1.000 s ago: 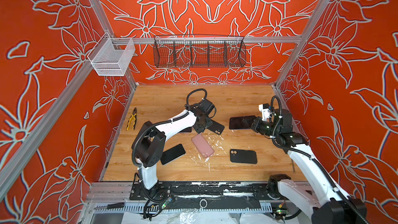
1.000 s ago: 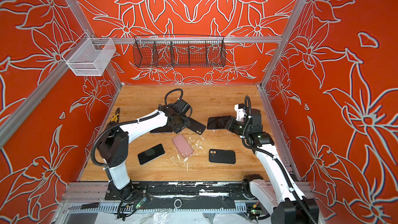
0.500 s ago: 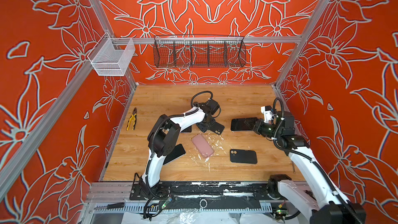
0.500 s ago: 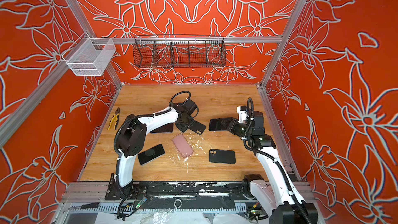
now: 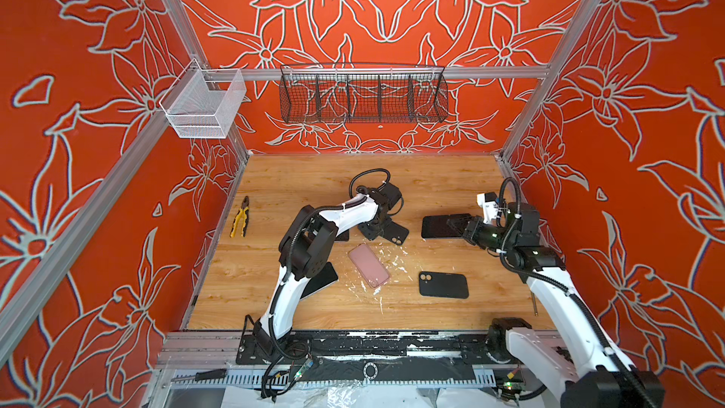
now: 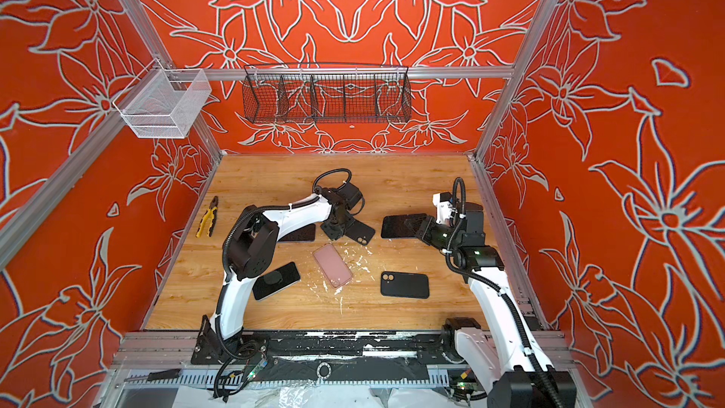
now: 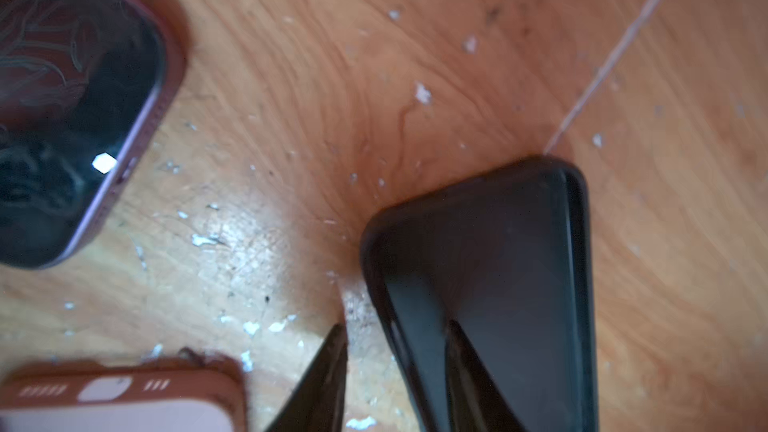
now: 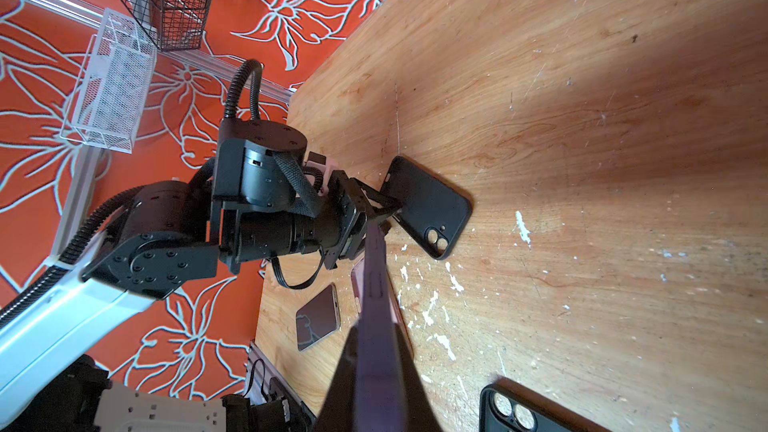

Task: Put the phone into the phone case
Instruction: 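Lift the black case with the left gripper toward the far side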

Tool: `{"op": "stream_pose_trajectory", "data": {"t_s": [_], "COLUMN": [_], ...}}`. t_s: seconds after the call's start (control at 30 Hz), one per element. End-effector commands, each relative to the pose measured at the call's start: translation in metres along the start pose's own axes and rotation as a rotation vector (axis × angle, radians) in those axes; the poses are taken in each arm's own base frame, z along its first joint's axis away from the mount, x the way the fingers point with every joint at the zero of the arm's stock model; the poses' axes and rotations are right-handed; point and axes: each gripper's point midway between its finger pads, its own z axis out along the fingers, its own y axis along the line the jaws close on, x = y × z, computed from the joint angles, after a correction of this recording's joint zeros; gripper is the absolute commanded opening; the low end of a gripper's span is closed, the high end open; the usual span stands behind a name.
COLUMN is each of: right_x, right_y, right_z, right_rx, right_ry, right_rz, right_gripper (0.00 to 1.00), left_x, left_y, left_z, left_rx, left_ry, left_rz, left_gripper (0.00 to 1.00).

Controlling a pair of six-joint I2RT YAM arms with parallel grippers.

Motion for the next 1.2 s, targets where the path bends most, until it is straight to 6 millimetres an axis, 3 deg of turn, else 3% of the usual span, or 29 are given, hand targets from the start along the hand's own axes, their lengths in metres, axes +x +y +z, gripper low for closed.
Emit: {"op": "stream_pose_trajectory", "data": {"t_s": [0.0, 0.23, 0.37, 0.5, 0.67, 0.83, 0.97, 1.17], "right_x": [-0.003, -0.005, -0.006, -0.008, -0.012, -0.013, -0.012, -0.007], "right_y": [0.007, 0.007, 0.006, 0.008, 0.011, 0.017, 0.025, 0.03], "right_z": [-0.002, -0.004, -0.005, -0.006, -0.007, -0.01, -0.016, -0.022], "right_rx": [-0.039, -0.042, -0.04, -0.041, -0.047, -0.065, -0.074, -0.07], "right_ry": [-0.005, -0.011, -0.013, -0.018, -0.028, -0.034, -0.034, -0.016], "right_rz": [-0.039, -0.038, -0.03, -0.029, -0.028, -0.026, -0.035, -0.04], "right_gripper": [0.0, 0.0, 0.0, 0.0, 0.0, 0.0, 0.0, 0.0], "left_x": [-0.01, -0.016, -0.024, -0.037, -0.051, -0.058, -0.055, -0.028], "left_y": [0.014, 0.021, 0.013, -0.027, -0.089, -0.107, -0.102, -0.1], "left_z": [0.011, 0.015, 0.007, -0.016, -0.069, -0.108, -0.107, -0.084], "left_rx": [-0.077, -0.125, -0.115, -0.007, 0.14, 0.163, 0.135, 0.197], "left_ry": [-0.04, -0.054, -0.09, -0.117, -0.205, -0.272, -0.273, -0.171], "left_rz": [-0.001, 0.036, 0.104, 0.348, 0.823, 1.165, 1.354, 1.64], "left_gripper": [0.25, 0.1, 0.0, 0.0, 0.0, 0.0, 0.0, 0.0]}}
